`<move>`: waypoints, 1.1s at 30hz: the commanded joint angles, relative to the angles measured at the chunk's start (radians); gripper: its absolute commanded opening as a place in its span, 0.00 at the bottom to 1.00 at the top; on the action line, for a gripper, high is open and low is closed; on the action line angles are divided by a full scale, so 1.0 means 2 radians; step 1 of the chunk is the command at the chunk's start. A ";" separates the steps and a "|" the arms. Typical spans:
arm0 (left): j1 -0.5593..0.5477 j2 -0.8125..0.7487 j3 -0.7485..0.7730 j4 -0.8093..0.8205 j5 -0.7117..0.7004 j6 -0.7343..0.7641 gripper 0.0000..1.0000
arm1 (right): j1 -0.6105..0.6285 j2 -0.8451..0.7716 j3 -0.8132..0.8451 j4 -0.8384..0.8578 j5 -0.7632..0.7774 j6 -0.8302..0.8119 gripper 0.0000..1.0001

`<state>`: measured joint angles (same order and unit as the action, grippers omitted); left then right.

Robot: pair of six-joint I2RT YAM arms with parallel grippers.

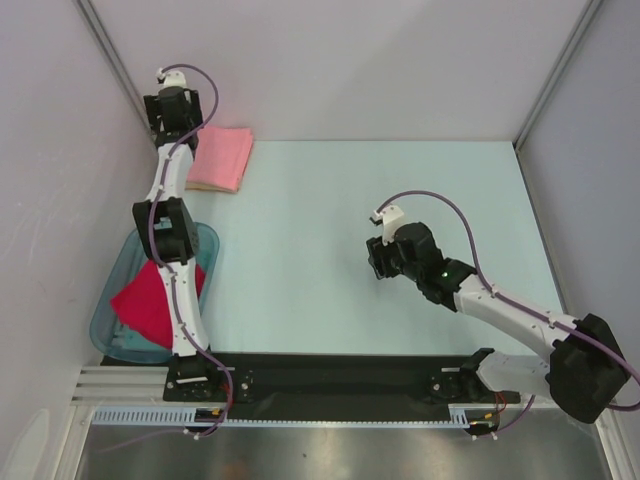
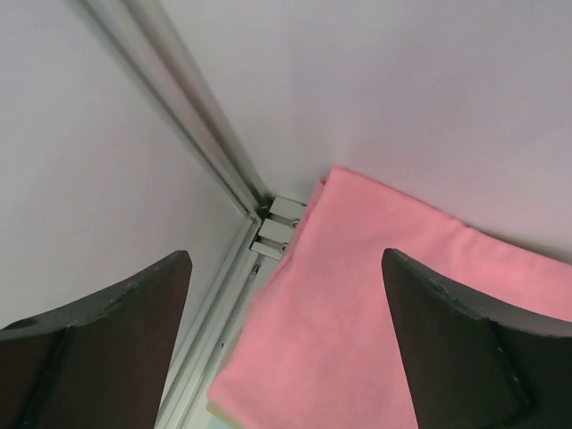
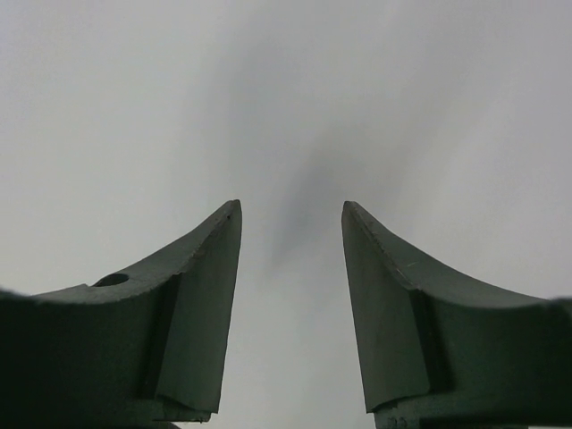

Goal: Fold and stack the t-shirts
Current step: Neatly place the folded tshirt to the corner, then reset both grippers

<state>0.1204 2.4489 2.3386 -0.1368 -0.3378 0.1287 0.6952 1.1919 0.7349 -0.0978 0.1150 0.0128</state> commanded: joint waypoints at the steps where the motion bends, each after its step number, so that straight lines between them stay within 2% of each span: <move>1: -0.001 -0.064 0.009 -0.007 -0.069 -0.027 0.95 | -0.002 -0.040 -0.019 0.011 -0.020 0.058 0.54; 3: -0.016 -0.107 -0.023 -0.020 -0.076 -0.036 0.96 | -0.003 -0.067 -0.029 0.008 -0.021 0.093 0.56; 4: -0.019 -0.130 -0.065 -0.028 -0.066 -0.060 0.96 | -0.006 -0.075 -0.035 0.008 -0.024 0.111 0.57; 5: -0.025 -0.185 -0.091 -0.036 -0.050 -0.084 0.96 | -0.012 -0.083 -0.044 0.009 -0.031 0.144 0.58; 7: -0.031 -0.245 -0.155 -0.050 0.002 -0.119 1.00 | -0.014 -0.110 -0.057 0.018 -0.041 0.180 0.58; 8: -0.042 -0.278 -0.232 -0.050 0.015 -0.146 1.00 | -0.015 -0.120 -0.074 0.025 -0.044 0.197 0.57; 9: -0.051 -0.340 -0.272 -0.035 0.019 -0.151 1.00 | -0.015 -0.135 -0.081 0.034 -0.044 0.238 0.59; 10: -0.056 -0.367 -0.328 -0.040 0.031 -0.188 1.00 | -0.016 -0.142 -0.087 0.037 -0.050 0.256 0.60; 11: -0.056 -0.392 -0.357 -0.042 0.060 -0.211 1.00 | -0.016 -0.149 -0.103 0.043 -0.051 0.274 0.60; 12: -0.056 -0.450 -0.387 -0.047 0.080 -0.237 1.00 | -0.014 -0.156 -0.110 0.044 -0.051 0.301 0.60; 13: -0.056 -0.479 -0.456 -0.049 0.100 -0.295 1.00 | -0.013 -0.172 -0.122 0.058 -0.048 0.317 0.61; 14: -0.071 -0.515 -0.500 -0.004 0.128 -0.314 1.00 | -0.012 -0.180 -0.133 0.063 -0.047 0.336 0.65; 16: -0.087 -0.592 -0.572 0.031 0.189 -0.342 1.00 | -0.013 -0.201 -0.166 0.066 -0.037 0.402 0.77; 17: -0.108 -0.612 -0.617 0.036 0.205 -0.341 1.00 | -0.013 -0.224 -0.178 0.078 -0.038 0.412 0.99; 18: -0.116 -0.633 -0.637 0.025 0.214 -0.340 1.00 | -0.012 -0.237 -0.205 0.081 -0.035 0.427 1.00; 19: -0.131 -0.683 -0.689 0.020 0.232 -0.355 1.00 | -0.009 -0.250 -0.218 0.083 -0.028 0.447 1.00; 21: -0.136 -0.742 -0.757 0.056 0.271 -0.380 1.00 | -0.009 -0.290 -0.241 0.077 -0.019 0.467 1.00; 22: -0.145 -0.799 -0.820 0.063 0.291 -0.410 1.00 | -0.008 -0.305 -0.260 0.070 -0.006 0.488 1.00; 24: -0.157 -0.863 -0.880 0.098 0.305 -0.442 1.00 | -0.007 -0.347 -0.278 0.054 0.010 0.507 1.00; 25: -0.171 -0.890 -0.936 0.107 0.314 -0.478 1.00 | -0.008 -0.360 -0.300 0.054 0.010 0.516 1.00; 26: -0.178 -0.950 -0.966 0.136 0.331 -0.497 1.00 | -0.009 -0.372 -0.311 0.060 0.010 0.533 1.00; 28: -0.193 -1.013 -1.048 0.165 0.350 -0.553 1.00 | -0.009 -0.409 -0.347 0.078 0.008 0.547 1.00; 30: -0.193 -1.107 -1.091 0.193 0.371 -0.581 1.00 | -0.006 -0.441 -0.366 0.093 0.009 0.584 1.00; 33: -0.194 -1.243 -1.165 0.228 0.386 -0.669 1.00 | -0.005 -0.469 -0.410 0.097 0.009 0.623 0.99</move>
<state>-0.2626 0.1406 0.0875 0.1349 0.3500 -0.9768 0.6781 0.3031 0.0372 0.0177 0.0994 1.1275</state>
